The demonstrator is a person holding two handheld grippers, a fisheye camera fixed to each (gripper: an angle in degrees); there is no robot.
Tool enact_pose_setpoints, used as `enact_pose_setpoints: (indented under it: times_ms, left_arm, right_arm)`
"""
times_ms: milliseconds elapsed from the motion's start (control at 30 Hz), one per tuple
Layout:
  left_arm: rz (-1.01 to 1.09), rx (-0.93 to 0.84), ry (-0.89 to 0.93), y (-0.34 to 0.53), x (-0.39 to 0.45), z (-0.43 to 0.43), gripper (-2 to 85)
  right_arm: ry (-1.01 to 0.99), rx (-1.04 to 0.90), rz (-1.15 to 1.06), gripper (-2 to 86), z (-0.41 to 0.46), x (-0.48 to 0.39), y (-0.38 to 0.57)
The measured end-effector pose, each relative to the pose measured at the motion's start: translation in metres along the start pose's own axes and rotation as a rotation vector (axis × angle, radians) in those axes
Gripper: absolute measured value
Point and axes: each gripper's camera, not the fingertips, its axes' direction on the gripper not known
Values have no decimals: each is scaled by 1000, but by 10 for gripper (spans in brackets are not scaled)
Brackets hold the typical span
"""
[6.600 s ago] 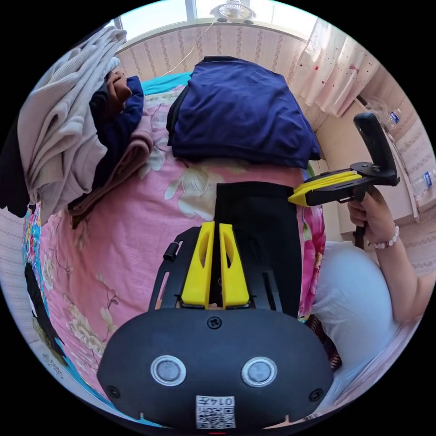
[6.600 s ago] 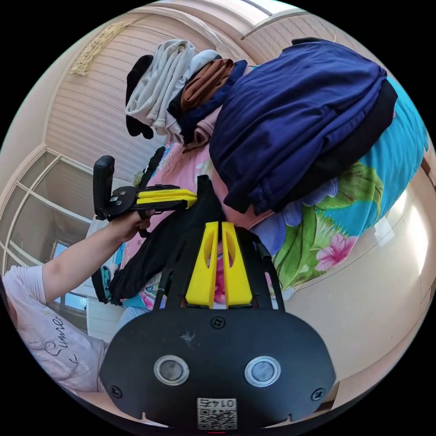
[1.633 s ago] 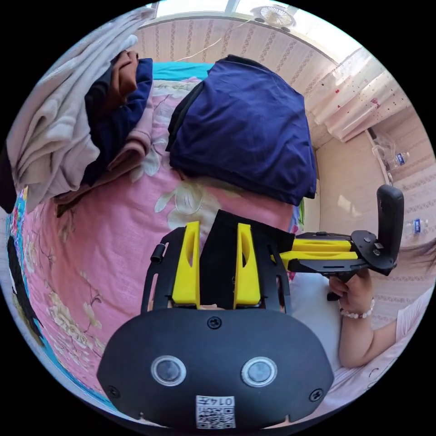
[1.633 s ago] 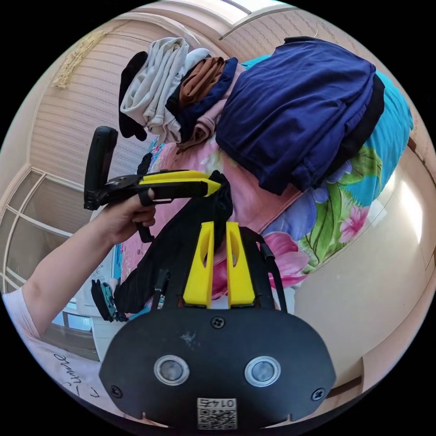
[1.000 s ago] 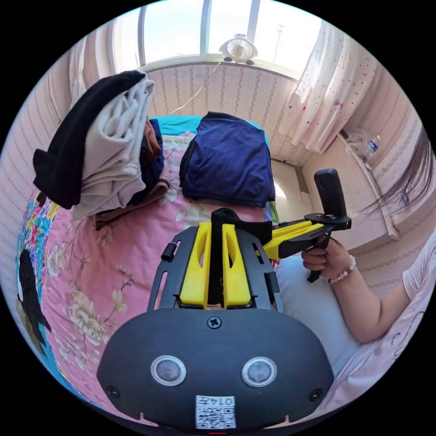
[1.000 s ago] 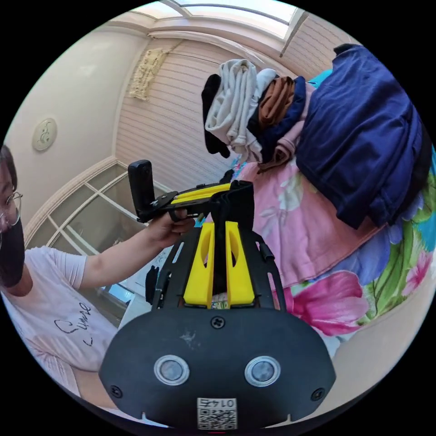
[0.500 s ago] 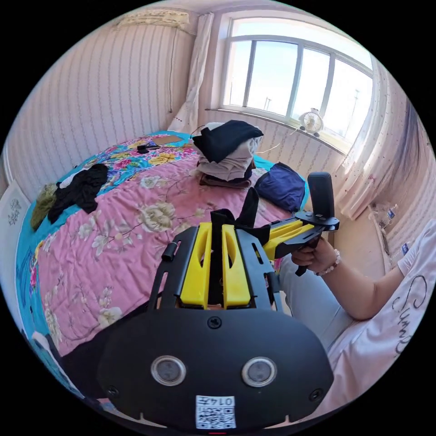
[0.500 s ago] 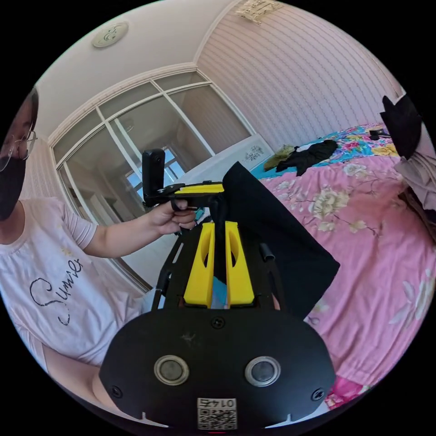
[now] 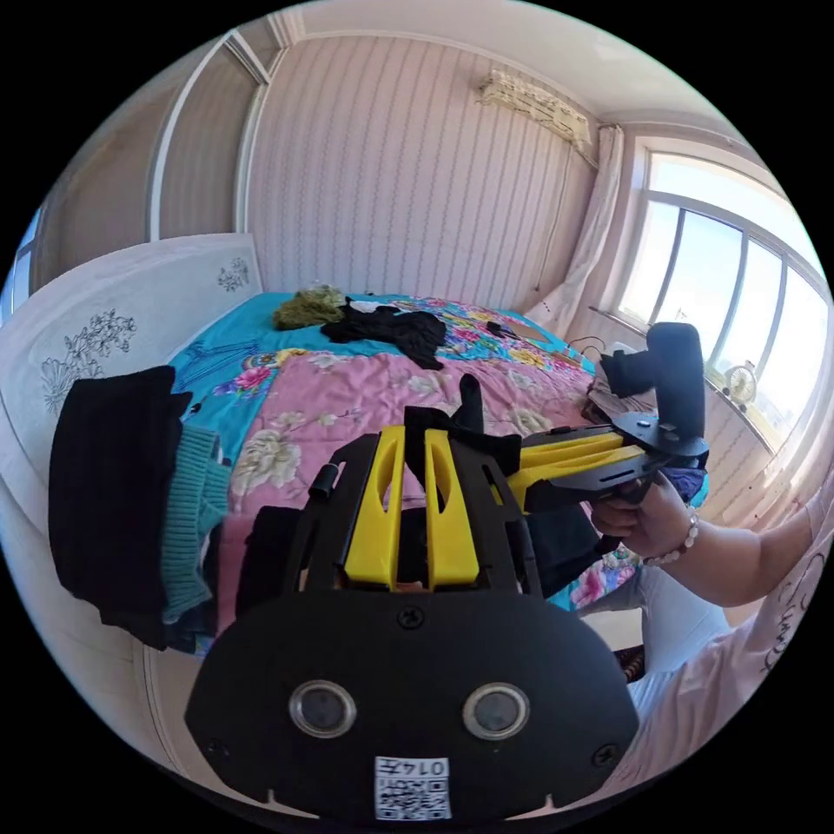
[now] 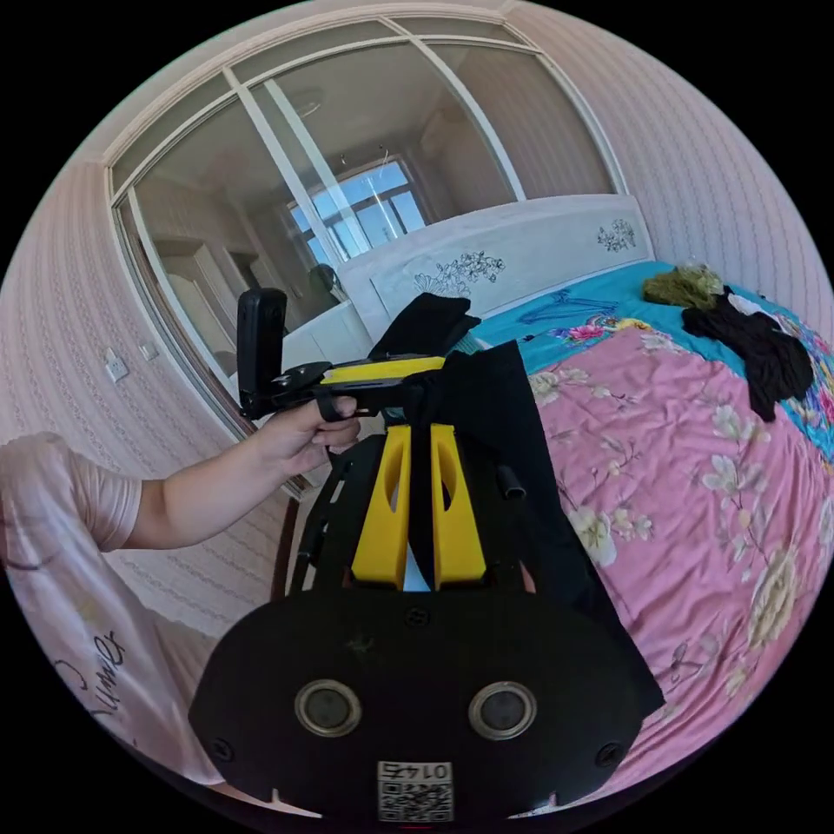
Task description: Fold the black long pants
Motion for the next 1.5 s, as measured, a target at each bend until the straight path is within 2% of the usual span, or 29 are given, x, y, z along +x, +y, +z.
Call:
enact_pose_setpoints:
  times_ms: [100,233,333,467,600,767,867,1000,1200,1267,1333,1400,1500]
  left_arm:
    - [-188,-107,-122,30,-87,10,44]
    - [-276,-203,-243,72,-129,8,41]
    - [-244,-158,-291,95,-128,-22,36]
    - [-120,-133,-266,111,-90,-51,-2]
    - [77,-218,-79,110,-27,-28,-9]
    - [220,-295,41,100,30,12,-10]
    - [304,-366,66,102,55,34,-10]
    - [425,-442,-1,124,72,58,-10]
    - [370,-470,56,113,73,41,-6]
    - [435,-386,43,112,93,10,2]
    - [473,-331,140,111,113,-13,32]
    - [495,-275,214,111,137,-27,62]
    - [497,-227,240,116,179,-24,89]
  right_arm:
    - [69,-116,8,48,98,-2,-36]
    - [95,-357,120,65,220,22,-44]
    - [-40,-317,95,72,233,38,-37]
    - [-13,-259,92,56,218,73,-17]
    - [198,-335,110,9,210,114,7]
    - [247,-467,105,-2,245,137,10]
    - [310,-538,81,-3,277,148,0]
    - [373,-678,106,-5,328,185,0]
    - [260,-646,184,-8,312,232,-10]
    - [219,-534,232,-8,278,244,-10]
    - [205,-312,311,-5,212,260,5]
    - [217,-192,392,0,162,275,29]
    - [269,-112,545,35,101,303,76]
